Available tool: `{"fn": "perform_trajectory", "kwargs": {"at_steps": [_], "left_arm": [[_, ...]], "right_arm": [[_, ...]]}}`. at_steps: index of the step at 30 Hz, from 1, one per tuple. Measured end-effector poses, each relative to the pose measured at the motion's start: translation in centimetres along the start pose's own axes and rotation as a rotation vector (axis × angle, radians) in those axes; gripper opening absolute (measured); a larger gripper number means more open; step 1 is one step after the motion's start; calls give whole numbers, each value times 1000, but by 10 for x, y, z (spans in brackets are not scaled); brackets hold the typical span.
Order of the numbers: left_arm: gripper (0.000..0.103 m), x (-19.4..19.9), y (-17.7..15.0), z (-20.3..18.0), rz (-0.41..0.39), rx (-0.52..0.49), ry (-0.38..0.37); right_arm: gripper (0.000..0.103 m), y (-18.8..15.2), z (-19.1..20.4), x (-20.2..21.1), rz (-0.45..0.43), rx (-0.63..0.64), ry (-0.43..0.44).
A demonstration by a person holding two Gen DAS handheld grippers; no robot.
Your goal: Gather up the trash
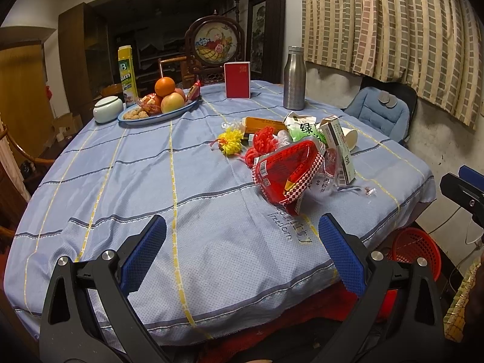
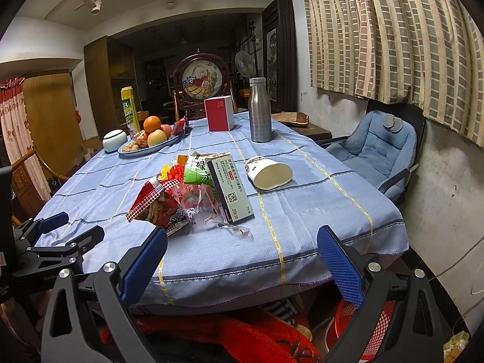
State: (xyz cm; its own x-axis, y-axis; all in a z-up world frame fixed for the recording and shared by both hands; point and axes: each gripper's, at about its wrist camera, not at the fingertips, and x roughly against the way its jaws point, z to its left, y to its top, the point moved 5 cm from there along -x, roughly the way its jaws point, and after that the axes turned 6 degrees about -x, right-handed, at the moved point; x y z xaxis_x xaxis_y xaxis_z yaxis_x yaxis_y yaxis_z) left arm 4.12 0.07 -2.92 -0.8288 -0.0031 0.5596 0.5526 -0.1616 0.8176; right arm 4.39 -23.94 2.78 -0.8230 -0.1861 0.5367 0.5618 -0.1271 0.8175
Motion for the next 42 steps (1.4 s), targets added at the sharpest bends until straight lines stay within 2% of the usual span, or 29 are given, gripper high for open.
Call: {"fn": "perform_trajectory", "kwargs": {"at_steps": [7,14,16,17,23,28,35,39,42], "left_arm": [[97,0,0,0,1,-2,2],[97,-17,-13,19,5,-5,2],[97,-16,-13,18,4,-19,13],[97,-12,-10,10,0,-63,47],[97,-8,-7,4,4,-95,72],[97,-14,-9,6,0,-12,16],[97,-28,-14,12,16,18,9],[97,-45,-18,19,50,51,-4],[97,-56,-17,21,39,65,-17]], "right_arm": [[97,0,0,0,-1,0,1],[97,-1,1,-1,0,0,2],[97,-2,2,-1,2,0,4],[97,-2,2,-1,2,0,4],[97,-3,3,-2,1,-2,6],[97,-4,1,-6,15,-7,10],[97,-9,-5,-19,51,-16,3],[97,-16,-12,-38,100,-41,8],[97,-20,-14,-54,127,-44,8]]}}
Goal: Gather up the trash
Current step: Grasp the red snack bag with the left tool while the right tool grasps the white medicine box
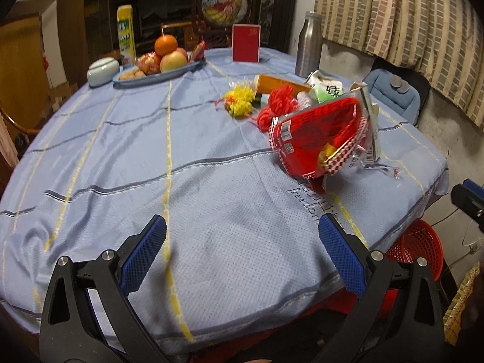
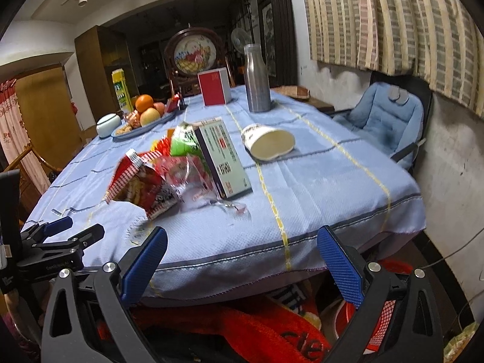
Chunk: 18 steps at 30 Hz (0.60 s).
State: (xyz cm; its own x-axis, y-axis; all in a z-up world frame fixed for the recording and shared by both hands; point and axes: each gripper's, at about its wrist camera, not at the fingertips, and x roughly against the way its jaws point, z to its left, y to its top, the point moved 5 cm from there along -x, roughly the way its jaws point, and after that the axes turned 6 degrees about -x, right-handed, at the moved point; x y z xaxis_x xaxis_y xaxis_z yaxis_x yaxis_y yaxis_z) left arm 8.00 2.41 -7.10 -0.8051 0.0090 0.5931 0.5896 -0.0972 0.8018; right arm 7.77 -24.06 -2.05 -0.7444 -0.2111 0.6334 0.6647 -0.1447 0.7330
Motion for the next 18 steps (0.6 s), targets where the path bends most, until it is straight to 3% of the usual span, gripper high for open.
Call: {"fn": "perform_trajectory", "kwargs": {"at_steps": [3,11,14,18], "left_arm": [[97,-5,9,-7,-14,-17,-20],[97,-29,52,-54,22,-68,-165],[97,-37,65,-49,27,-83,-120],[97,-41,64,2,27,-28,38]], "right_arm": [[97,0,-4,-13,11,2,-11],[97,5,-26,-27,23,-59,-5],[97,6,-30,-29,22,-71,8],[97,8,-28,-29,16,-62,17]]}}
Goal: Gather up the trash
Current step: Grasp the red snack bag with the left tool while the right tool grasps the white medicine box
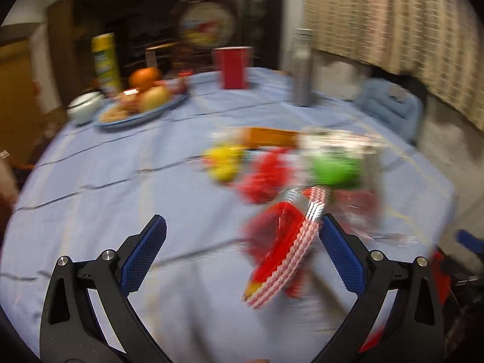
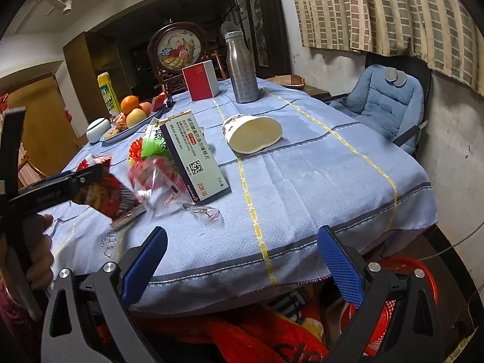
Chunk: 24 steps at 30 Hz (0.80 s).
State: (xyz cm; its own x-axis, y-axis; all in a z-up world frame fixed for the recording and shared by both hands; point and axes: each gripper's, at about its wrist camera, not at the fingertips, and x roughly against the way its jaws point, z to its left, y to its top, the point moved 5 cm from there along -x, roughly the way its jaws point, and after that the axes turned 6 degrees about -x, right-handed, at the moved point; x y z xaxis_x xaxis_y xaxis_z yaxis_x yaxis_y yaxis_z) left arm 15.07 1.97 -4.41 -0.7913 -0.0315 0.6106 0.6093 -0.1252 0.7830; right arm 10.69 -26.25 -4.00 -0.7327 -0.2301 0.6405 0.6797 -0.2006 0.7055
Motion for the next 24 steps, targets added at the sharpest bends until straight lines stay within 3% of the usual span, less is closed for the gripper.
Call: {"fn": "perform_trajectory", "kwargs": {"at_steps": [3,8,13,18,24], "left_arm": [[97,-9,-20,51,85,111,46],[97,-12,-39,76,138,229,-47],[97,-18,-32,58,121,165,-90],[97,-41,-15,46,149,0,-16],[97,-69,-4,48,195,-67,1]], "right_arm": [[97,1,5,-4,4,7,18],[97,1,18,-8,10,38,35],[97,2,22,-8,3,54,34],[97,2,20,-11,11,50,45],[97,6,21,-19,21,48,54]]}}
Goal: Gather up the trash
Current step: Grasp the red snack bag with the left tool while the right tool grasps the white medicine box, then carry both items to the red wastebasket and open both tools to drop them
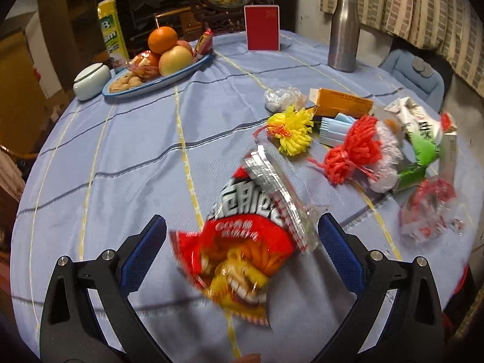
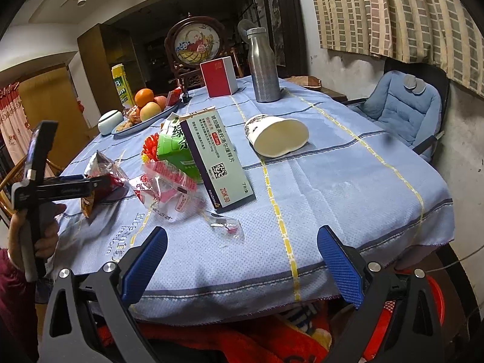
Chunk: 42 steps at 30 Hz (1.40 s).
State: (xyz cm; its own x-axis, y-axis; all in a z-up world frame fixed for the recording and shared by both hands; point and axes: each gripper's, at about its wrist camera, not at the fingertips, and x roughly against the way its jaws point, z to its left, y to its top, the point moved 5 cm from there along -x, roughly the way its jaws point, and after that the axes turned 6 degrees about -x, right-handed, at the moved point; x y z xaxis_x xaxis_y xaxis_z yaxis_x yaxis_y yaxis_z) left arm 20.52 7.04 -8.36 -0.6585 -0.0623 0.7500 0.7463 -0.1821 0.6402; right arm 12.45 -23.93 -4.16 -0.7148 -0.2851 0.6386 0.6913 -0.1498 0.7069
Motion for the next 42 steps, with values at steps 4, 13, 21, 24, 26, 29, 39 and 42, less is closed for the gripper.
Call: {"fn": "perform_trajectory", "kwargs": {"at_steps": [4,13,21,24,26,29,39,42], "left_arm": [[97,-21,-2,-7,78,-44,-1],[97,-34,-9,1,146,11,-88],[96,-32,-9,-3,147,3,-97],[96,-24,-5,8,89,77,-153],[96,-13,0,21,17,142,-174],[93,-9,0,31,-15,187,-187],[95,-16,7,47,-3,332,-268],[96,-22,17,40,4,306,-279]], "right_arm": [[97,8,6,-8,0,20,11],[97,41,17,-49,25,37,44],[93,64,24,-82,38,9,91],[60,63,28,-89,54,25,112],[50,62,28,-86,34,23,118],[50,62,26,-69,-25,26,115],[51,56,6,-57,-13,-45,126],[51,56,2,-57,-7,-68,140]]}}
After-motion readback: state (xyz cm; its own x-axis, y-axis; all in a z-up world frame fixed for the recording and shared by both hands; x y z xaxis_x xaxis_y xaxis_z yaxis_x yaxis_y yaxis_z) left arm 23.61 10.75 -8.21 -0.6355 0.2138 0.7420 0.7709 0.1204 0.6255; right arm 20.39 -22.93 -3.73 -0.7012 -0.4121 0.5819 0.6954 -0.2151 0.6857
